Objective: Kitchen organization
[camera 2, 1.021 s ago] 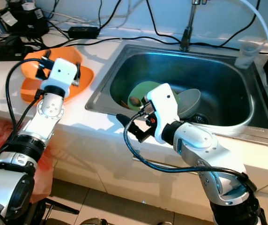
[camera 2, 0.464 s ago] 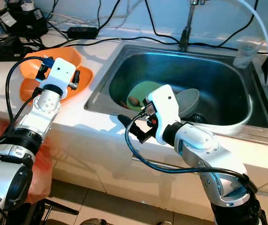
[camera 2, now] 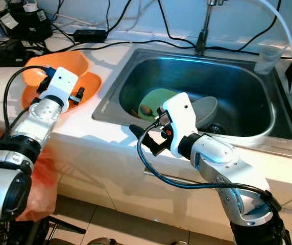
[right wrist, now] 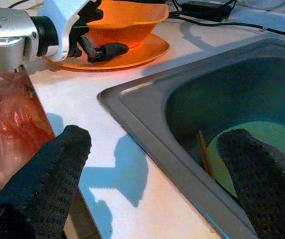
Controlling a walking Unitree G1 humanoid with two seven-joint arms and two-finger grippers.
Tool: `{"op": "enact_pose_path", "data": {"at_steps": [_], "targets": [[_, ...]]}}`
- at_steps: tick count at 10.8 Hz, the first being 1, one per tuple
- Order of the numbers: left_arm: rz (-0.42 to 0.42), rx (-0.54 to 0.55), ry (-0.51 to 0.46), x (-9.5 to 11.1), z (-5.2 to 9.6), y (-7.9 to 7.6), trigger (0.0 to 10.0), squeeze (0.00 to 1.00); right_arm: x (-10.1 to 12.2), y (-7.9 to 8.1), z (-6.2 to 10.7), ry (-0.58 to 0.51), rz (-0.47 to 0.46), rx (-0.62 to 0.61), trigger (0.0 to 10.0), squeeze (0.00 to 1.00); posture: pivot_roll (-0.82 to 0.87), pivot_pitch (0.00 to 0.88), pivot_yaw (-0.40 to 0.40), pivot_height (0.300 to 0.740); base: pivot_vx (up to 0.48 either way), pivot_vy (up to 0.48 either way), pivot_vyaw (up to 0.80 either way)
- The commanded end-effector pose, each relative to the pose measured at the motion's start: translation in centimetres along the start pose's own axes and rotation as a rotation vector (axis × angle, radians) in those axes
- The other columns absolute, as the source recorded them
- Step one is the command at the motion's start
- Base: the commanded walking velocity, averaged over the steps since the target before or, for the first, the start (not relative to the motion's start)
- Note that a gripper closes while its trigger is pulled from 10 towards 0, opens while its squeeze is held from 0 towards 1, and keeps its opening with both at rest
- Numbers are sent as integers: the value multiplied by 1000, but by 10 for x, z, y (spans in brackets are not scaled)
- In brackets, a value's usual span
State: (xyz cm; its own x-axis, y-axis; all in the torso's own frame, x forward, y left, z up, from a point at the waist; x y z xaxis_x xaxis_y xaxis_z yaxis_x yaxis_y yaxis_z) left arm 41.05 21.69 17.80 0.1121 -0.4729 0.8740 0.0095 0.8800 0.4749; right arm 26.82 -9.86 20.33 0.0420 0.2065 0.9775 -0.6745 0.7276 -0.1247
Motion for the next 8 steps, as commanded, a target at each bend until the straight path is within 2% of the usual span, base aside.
{"op": "enact_pose_path", "data": {"at_steps": [1, 2, 5, 8], "targets": [[16, -21, 38, -6, 0, 0, 2314, 0, 3, 0, 2, -11, 5, -6, 10000, 0, -82, 60, 41, 740, 0, 0, 0], [24, -22, 43, -10, 1, -2, 0, 0, 3, 0, 3, -12, 4, -9, 10000, 0, -82, 61, 41, 740, 0, 0, 0], [34, -43, 51, -13, 2, -5, 0, 0, 3, 2, 2, -22, -9, 6, 10000, 0, -84, 62, 39, 740, 0, 0, 0], [45, -55, 37, -11, 1, -9, 0, 0, 15, 5, 3, -99, -20, 34, 10000, 0, -83, 60, 41, 740, 0, 0, 0]]}}
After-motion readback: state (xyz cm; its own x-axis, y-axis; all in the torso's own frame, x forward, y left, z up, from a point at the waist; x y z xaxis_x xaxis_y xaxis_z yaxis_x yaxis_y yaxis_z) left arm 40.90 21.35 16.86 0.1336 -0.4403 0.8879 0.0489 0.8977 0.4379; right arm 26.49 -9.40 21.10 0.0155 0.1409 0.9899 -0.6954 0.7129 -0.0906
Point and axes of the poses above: a point about 5 cm out from each wrist's last joint towards the gripper, its own z axis pointing back from the gripper into the wrist, its own x axis along the axis of the wrist's last joint, y = z × x, the point moved 1 cm from there along -z, pointing out of the wrist towards the gripper, and after that the axes turned 6 degrees about z, right-handed, at the moved point
